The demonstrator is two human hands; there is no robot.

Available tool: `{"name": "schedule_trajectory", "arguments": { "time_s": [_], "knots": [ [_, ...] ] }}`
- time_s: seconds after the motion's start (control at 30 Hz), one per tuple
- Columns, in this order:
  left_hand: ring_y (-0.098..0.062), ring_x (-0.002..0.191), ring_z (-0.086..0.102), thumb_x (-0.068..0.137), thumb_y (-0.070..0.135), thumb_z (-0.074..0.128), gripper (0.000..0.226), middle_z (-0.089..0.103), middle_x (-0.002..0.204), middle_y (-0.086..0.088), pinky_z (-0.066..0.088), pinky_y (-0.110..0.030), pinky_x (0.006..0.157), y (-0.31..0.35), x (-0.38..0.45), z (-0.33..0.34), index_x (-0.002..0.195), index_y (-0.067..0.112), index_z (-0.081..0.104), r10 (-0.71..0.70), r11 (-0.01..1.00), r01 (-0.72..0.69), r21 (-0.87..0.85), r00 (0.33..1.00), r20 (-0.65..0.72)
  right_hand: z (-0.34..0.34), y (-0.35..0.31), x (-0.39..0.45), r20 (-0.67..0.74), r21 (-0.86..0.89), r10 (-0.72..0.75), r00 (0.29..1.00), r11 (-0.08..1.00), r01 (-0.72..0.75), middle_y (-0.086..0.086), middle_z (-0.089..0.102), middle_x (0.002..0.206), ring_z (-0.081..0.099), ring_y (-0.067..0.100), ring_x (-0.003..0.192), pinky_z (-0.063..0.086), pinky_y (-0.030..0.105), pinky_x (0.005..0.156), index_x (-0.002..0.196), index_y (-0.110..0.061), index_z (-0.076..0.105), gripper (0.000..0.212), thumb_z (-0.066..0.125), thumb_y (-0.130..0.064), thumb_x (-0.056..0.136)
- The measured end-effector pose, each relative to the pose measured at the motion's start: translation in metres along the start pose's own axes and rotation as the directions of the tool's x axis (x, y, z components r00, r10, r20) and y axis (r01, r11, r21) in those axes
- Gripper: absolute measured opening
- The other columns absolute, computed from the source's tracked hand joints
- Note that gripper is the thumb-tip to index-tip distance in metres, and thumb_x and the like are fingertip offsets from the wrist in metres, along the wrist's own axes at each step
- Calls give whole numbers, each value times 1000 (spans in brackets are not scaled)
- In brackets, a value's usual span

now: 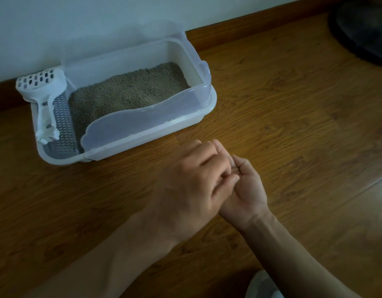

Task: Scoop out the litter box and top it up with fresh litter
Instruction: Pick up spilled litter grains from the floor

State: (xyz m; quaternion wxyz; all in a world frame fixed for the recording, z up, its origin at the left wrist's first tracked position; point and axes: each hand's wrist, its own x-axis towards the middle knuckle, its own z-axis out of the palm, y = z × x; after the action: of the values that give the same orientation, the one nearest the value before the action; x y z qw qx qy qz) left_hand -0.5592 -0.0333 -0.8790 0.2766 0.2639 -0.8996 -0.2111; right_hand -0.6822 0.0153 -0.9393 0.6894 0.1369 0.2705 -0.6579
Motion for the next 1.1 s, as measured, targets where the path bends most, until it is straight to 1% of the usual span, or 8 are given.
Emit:
{"name": "schedule_trajectory", "arguments": {
  "time_s": [0.07, 0.2, 0.47, 0.67, 0.8, 0.93, 1.0, 1.1],
  "knots": [
    [-17, 85, 53, 88, 23, 71, 16, 59, 83, 0, 48, -35, 75, 7, 0, 6, 76, 13, 66, 49, 997, -47, 69, 998, -26, 0, 1, 3, 7, 0, 44, 999, 999, -44, 10, 66, 118, 64, 23, 112, 53, 38, 94, 125, -9, 60, 46, 28, -34, 104],
    [-17, 89, 49, 81, 12, 71, 3, 61, 82, -3, 41, -30, 84, 12, 3, 10, 78, 12, 71, 114, 980, -104, 171, 992, -50, 1, 0, 7, -21, -27, 6, 1000, 1000, -7, 11, 61, 130, 54, 22, 127, 42, 35, 108, 134, -8, 56, 47, 28, -31, 103],
    [-21, 88, 54, 90, 24, 68, 16, 61, 82, -2, 46, -37, 79, 9, 10, 2, 77, 16, 71, 157, 959, -154, 236, 988, 6, 4, -7, 8, 3, -38, -52, 999, 998, 52, 14, 61, 133, 54, 24, 128, 40, 37, 111, 130, -3, 61, 54, 23, -30, 102],
    [-22, 91, 55, 86, 15, 68, 6, 62, 86, -1, 45, -40, 79, 10, 12, 0, 87, 15, 74, 151, 952, -160, 259, 987, 55, 7, -9, 8, 86, -27, -64, 994, 997, 66, 17, 58, 136, 51, 26, 132, 33, 37, 116, 133, 0, 57, 52, 29, -26, 99],
    [-19, 91, 55, 92, 22, 64, 12, 63, 88, 1, 45, -39, 78, 5, 10, -4, 90, 17, 74, 105, 970, -114, 214, 993, 55, 5, -15, 7, 91, 29, -51, 995, 998, 48, 24, 59, 133, 56, 34, 126, 43, 45, 108, 129, 6, 58, 54, 26, -26, 100],
    [-16, 88, 52, 90, 26, 68, 9, 61, 88, 5, 38, -24, 82, -1, 10, -11, 92, 18, 73, 54, 981, -63, 184, 997, 54, 12, -21, 4, 40, 99, -81, 996, 992, 77, 24, 68, 117, 68, 35, 107, 56, 47, 90, 114, 7, 68, 52, 29, -23, 99],
    [-16, 86, 52, 91, 26, 67, 9, 60, 87, 5, 40, -27, 79, -4, 9, -14, 92, 18, 72, 36, 983, -44, 177, 998, 45, 16, -20, 6, 57, 124, -90, 994, 989, 83, 23, 70, 111, 71, 34, 97, 60, 46, 79, 105, 7, 72, 48, 34, -22, 99],
    [-16, 85, 53, 92, 25, 66, 9, 61, 87, 6, 45, -34, 75, -7, 6, -21, 90, 18, 71, 25, 988, -26, 151, 1000, 13, 23, -12, 9, 101, 72, -40, 994, 997, 33, 25, 67, 117, 70, 36, 102, 59, 47, 82, 112, 8, 69, 44, 42, -21, 91]
  ]
}}
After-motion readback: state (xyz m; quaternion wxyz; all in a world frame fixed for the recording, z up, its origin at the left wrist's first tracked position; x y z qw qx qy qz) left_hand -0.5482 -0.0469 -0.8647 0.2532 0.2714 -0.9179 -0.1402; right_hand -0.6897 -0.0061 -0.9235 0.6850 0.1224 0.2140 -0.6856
